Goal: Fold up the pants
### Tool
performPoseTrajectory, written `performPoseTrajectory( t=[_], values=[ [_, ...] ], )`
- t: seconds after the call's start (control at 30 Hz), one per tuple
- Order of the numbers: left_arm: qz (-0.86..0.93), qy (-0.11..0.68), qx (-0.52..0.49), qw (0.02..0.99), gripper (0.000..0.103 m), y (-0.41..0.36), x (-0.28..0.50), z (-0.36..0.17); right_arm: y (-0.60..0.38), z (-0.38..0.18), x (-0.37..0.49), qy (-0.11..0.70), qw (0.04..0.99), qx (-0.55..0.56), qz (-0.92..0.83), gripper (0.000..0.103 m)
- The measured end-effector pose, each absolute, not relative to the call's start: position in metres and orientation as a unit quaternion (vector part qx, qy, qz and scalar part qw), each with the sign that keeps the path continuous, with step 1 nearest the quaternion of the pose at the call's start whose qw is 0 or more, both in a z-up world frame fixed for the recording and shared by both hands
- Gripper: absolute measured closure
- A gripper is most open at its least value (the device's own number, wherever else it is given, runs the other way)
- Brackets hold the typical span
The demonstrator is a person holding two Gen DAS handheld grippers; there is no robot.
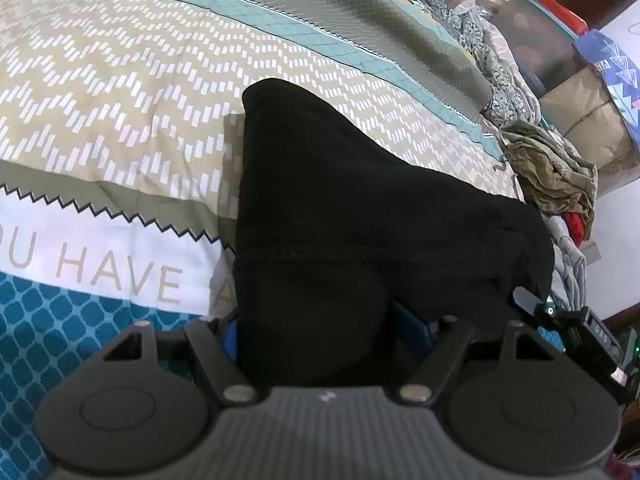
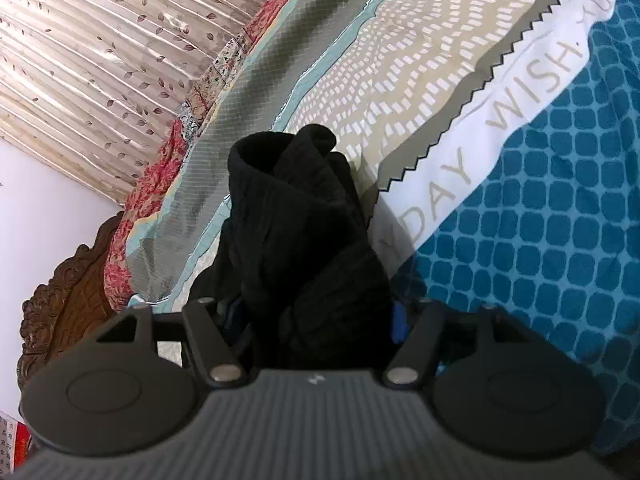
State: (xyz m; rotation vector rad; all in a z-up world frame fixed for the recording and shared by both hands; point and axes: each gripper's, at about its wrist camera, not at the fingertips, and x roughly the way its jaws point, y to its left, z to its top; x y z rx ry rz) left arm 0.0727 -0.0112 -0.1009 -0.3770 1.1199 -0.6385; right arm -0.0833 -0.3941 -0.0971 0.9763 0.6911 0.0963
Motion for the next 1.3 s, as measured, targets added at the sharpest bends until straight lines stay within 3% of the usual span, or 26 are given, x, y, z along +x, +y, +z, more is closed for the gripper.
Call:
performPoseTrajectory(
  t=[0.6,0.7,0.77,1.0,1.07,1.1,1.17,1.23,1.3],
  values=[
    [-0.300,0.516,-0.152,0.787,0.023,-0.012,0.069,-0.100,-0.399,-0.098,-0.092,0.324,0.814,0.478,0.056,0.033],
    [-0.311,0.519,-0.143,0.783,0.017,-0.013,0.068,-0.101,-0.406,-0.099,-0.091,0.327,0.806,0.490,0.062,0.033],
    [-0.329,0.522,-0.126,0.777,0.000,-0.017,0.065,-0.102,-0.407,-0.098,-0.091,0.328,0.807,0.486,0.064,0.033],
    [-0.332,0.528,-0.096,0.776,0.000,-0.028,0.061,-0.099,-0.402,-0.094,-0.084,0.348,0.812,0.466,0.054,0.033],
    [-0.329,0.530,-0.117,0.773,0.005,-0.023,0.063,-0.099,-0.397,-0.091,-0.080,0.355,0.815,0.454,0.052,0.033],
    [-0.327,0.528,-0.122,0.774,0.011,-0.021,0.063,-0.098,-0.392,-0.090,-0.078,0.358,0.818,0.448,0.052,0.034],
    [-0.325,0.522,-0.115,0.780,0.039,-0.021,0.063,-0.093,-0.387,-0.089,-0.075,0.363,0.821,0.438,0.053,0.041],
    [-0.332,0.516,-0.107,0.782,0.053,-0.023,0.062,-0.087,-0.383,-0.089,-0.073,0.367,0.820,0.436,0.058,0.050],
    [-0.333,0.508,-0.095,0.788,0.059,-0.024,0.060,-0.079,-0.377,-0.086,-0.073,0.364,0.823,0.430,0.067,0.056]
  ],
)
